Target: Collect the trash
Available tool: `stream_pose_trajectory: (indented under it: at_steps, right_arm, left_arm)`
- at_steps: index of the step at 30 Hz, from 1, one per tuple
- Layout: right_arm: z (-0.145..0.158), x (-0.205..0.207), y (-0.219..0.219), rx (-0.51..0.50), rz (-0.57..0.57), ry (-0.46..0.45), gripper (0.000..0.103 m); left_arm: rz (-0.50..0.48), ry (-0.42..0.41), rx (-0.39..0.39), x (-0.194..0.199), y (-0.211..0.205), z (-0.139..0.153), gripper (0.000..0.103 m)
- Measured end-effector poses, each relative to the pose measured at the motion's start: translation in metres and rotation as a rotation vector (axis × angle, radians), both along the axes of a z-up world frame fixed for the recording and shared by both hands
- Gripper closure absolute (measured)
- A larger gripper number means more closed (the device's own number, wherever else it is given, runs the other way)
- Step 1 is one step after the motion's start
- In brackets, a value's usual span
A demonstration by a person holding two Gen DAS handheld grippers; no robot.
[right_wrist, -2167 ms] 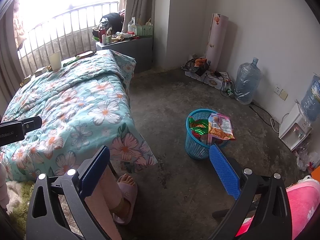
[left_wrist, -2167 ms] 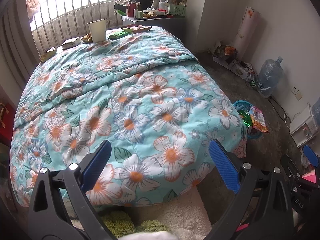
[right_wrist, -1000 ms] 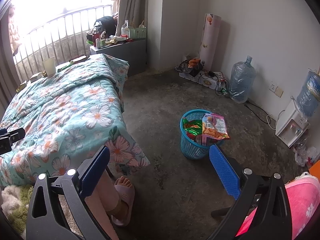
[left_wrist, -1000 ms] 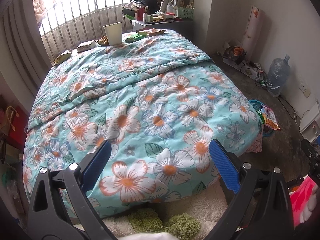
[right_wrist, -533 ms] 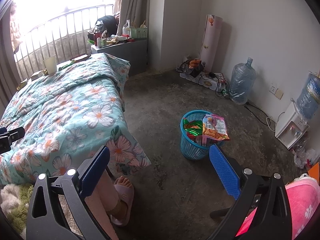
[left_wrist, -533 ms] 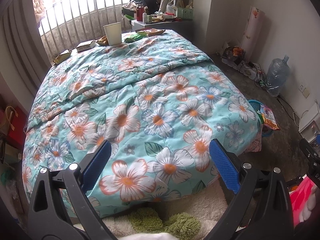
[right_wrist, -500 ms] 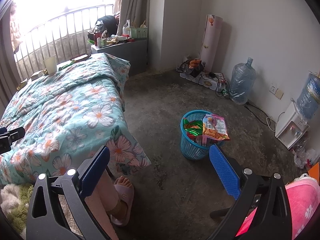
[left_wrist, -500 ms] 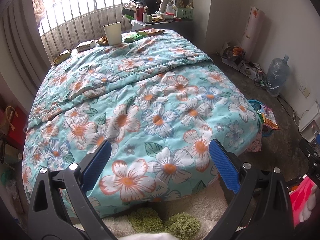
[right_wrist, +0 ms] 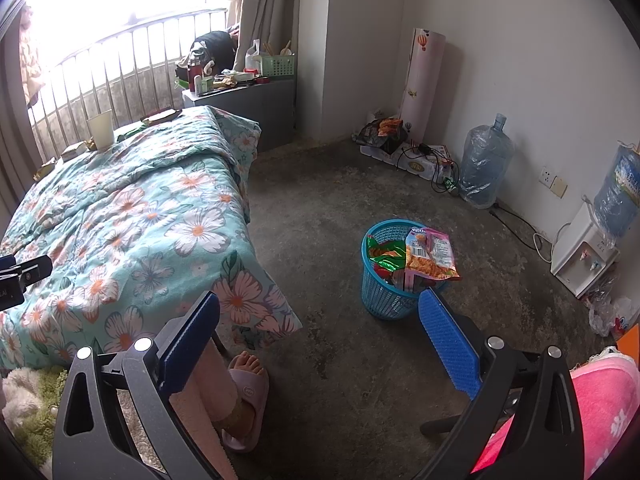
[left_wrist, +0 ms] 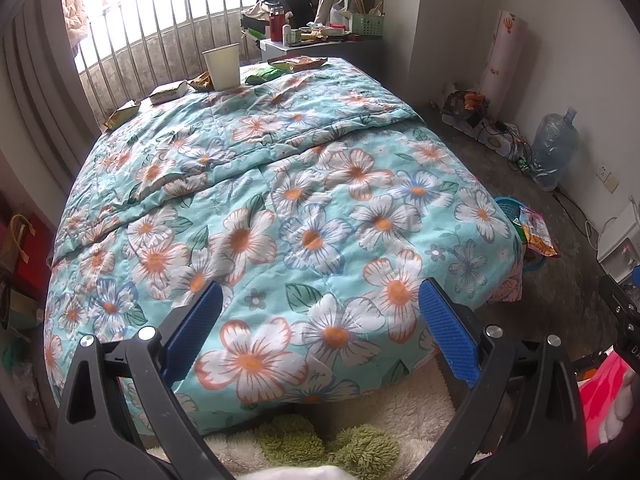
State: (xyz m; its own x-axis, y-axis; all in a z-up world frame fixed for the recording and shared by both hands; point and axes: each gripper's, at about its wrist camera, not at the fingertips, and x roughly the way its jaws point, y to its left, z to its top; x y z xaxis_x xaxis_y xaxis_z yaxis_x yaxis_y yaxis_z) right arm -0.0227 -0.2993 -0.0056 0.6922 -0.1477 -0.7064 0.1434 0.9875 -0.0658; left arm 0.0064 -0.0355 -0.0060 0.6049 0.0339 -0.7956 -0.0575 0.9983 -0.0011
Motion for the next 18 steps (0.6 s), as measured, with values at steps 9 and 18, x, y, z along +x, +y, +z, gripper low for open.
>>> stream_pose_trajectory:
  at_steps: [9,18]
  right_arm:
    - [-0.0003,0.0001,0.0002,0.001,0.002,-0.001,0.006]
    - [-0.0003,0.0,0.0005,0.001,0.001,0.0,0.006]
  left_arm:
    - [-0.001,0.002,0.001,0.0007,-0.0005,-0.0003,0.009]
    - [-0.001,0.002,0.001,0.0007,-0.0008,-0.0009,0.009]
